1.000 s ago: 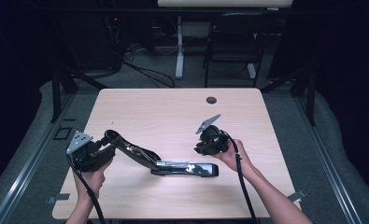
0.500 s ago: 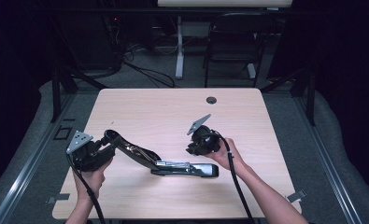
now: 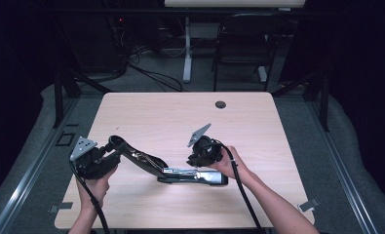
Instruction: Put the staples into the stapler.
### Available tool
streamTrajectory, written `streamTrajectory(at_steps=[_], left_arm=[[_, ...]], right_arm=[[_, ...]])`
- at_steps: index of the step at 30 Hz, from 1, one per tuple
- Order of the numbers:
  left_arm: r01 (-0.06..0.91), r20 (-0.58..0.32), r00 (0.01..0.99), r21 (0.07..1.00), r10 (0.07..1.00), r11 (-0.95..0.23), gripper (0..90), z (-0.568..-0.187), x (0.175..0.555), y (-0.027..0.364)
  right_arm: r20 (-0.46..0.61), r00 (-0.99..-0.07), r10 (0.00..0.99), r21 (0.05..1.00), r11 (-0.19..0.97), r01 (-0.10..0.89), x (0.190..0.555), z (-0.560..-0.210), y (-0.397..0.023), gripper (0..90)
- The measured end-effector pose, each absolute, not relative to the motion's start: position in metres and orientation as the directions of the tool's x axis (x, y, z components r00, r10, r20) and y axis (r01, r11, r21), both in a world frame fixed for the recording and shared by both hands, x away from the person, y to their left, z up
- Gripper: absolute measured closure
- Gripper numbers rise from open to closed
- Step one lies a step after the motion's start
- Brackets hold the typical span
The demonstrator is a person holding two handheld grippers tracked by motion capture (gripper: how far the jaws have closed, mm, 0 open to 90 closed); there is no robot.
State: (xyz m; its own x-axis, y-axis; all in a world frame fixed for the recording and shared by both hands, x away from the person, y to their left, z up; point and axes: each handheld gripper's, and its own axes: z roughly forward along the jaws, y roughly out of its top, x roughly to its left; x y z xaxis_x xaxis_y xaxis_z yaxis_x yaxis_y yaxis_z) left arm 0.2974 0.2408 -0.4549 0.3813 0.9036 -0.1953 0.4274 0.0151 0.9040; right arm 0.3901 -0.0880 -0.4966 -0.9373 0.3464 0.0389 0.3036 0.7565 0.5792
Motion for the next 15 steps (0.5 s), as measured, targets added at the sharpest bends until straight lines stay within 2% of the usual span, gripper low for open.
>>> streamTrajectory(at_steps=[15], left_arm=[[0.428,-0.194,0.383,0.904,0.903,0.013,59.5,-0.4549,0.2976,0.2411]], right_arm=[[0.038,-0.959,0.281,0.57,0.782,0.252,0.3857,-0.506,-0.0805,78.0]])
